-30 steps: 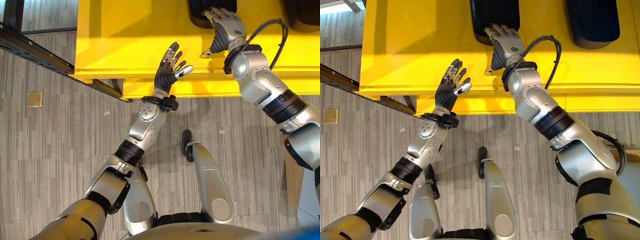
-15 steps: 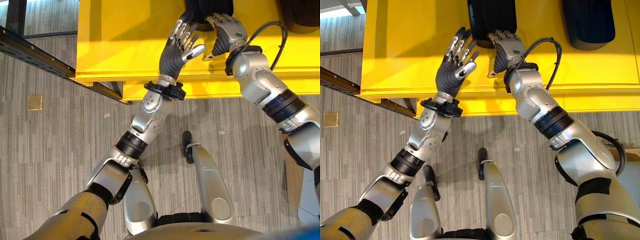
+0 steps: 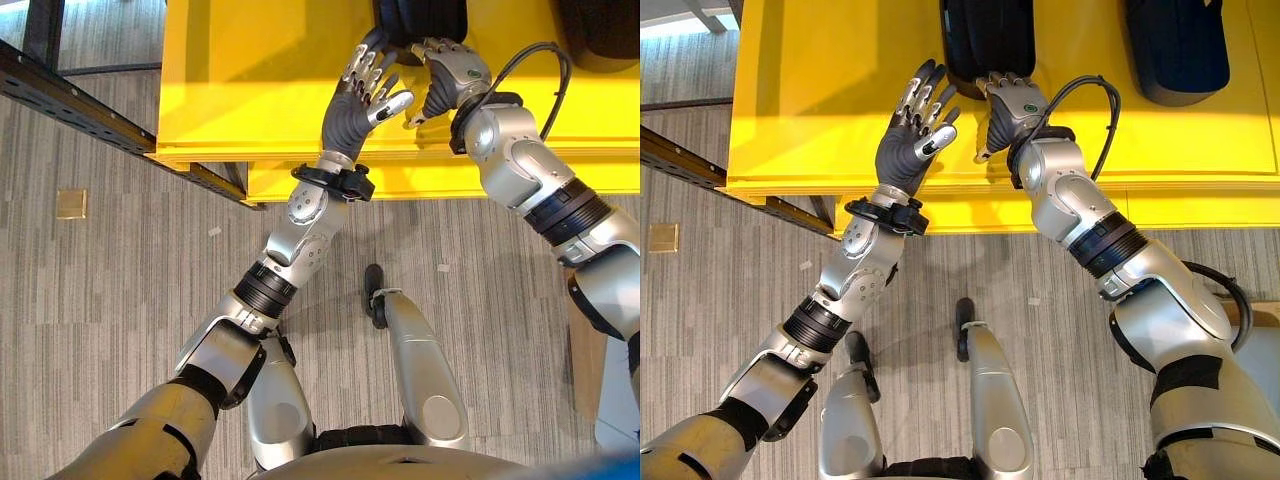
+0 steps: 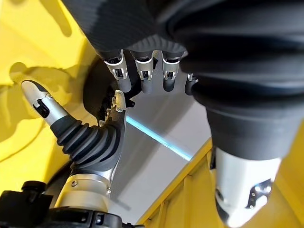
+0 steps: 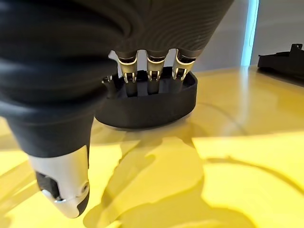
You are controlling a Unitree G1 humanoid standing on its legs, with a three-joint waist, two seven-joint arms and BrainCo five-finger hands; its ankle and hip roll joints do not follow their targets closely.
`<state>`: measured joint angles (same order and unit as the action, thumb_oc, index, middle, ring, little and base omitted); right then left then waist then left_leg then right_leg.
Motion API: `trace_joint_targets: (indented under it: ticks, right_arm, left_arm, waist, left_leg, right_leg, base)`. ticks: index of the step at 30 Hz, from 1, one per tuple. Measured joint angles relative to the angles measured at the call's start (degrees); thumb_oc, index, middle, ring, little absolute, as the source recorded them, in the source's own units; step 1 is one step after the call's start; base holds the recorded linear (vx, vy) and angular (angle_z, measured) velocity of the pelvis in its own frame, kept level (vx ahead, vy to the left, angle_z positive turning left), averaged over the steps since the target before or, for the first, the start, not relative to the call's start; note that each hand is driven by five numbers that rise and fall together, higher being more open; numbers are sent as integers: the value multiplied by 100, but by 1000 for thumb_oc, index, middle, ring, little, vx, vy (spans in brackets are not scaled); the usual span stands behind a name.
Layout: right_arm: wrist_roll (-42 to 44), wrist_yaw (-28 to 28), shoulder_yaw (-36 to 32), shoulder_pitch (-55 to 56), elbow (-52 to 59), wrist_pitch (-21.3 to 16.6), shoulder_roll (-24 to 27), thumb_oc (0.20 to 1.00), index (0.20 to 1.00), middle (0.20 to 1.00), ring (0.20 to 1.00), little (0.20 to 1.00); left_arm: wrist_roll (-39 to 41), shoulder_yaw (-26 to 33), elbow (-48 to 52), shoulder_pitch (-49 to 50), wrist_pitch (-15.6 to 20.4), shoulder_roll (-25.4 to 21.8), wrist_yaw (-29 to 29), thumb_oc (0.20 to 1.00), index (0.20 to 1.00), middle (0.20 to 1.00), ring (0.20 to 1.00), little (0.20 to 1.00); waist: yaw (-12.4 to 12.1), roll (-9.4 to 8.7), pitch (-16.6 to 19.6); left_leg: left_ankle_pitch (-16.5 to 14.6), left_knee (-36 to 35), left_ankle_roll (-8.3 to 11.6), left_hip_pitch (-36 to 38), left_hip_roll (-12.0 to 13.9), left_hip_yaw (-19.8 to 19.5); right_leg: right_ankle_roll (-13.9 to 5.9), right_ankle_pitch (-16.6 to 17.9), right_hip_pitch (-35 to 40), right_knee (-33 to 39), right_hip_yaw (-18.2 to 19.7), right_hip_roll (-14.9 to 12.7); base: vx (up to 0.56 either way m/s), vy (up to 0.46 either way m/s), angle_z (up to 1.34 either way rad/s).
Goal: Move parts from the plastic box to the shelf.
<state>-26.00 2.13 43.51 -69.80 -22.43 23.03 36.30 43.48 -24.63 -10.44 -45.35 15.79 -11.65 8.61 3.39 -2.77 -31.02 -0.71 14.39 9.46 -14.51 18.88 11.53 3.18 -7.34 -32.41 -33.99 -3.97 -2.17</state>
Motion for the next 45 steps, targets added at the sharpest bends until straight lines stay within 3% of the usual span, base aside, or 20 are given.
trace_joint_targets:
  ticks: [10, 22, 31, 45]
  right_arm:
    - [112, -9, -3, -10, -430, 29, -1, 1000, 1000, 1000, 1000, 1000]
    - [286, -48, 1, -31, -826, -162, -6, 1000, 1000, 1000, 1000, 1000]
    - [664, -9, 15, -27, -1319, -353, -22, 1000, 1000, 1000, 1000, 1000]
    - [910, -3, 18, 47, -1344, -520, -21, 1000, 1000, 1000, 1000, 1000]
  left_arm:
    - [-428, 172, 3, -10, 245, -105, 304, 1000, 1000, 1000, 1000, 1000]
    - [-416, 213, -3, -17, 241, -225, 270, 1000, 1000, 1000, 1000, 1000]
    - [-407, 167, -6, -16, 244, -296, 268, 1000, 1000, 1000, 1000, 1000]
    - [-351, 123, -7, -2, 246, -345, 126, 1000, 1000, 1000, 1000, 1000]
  waist:
    - [-124, -1, 1]
    - [-155, -33, 19]
    - [-300, -201, 126]
    - [-304, -210, 131]
  left_leg:
    - [0, 74, -1, -40, 28, -127]
    - [-2, 89, -2, -47, 33, -260]
    - [-57, 177, 0, -52, 67, -267]
    - [-71, 213, 2, -49, 100, -314]
  right_leg:
    - [-38, -13, 91, 62, -98, -1]
    - [-55, -1, 205, 141, -178, -5]
    - [-88, 20, 299, 215, -209, 0]
    - [-105, 76, 410, 330, -265, 15]
  base:
    - [18, -37, 4]
    - [6, -16, 2]
    - [6, -10, 1]
    - [6, -14, 1]
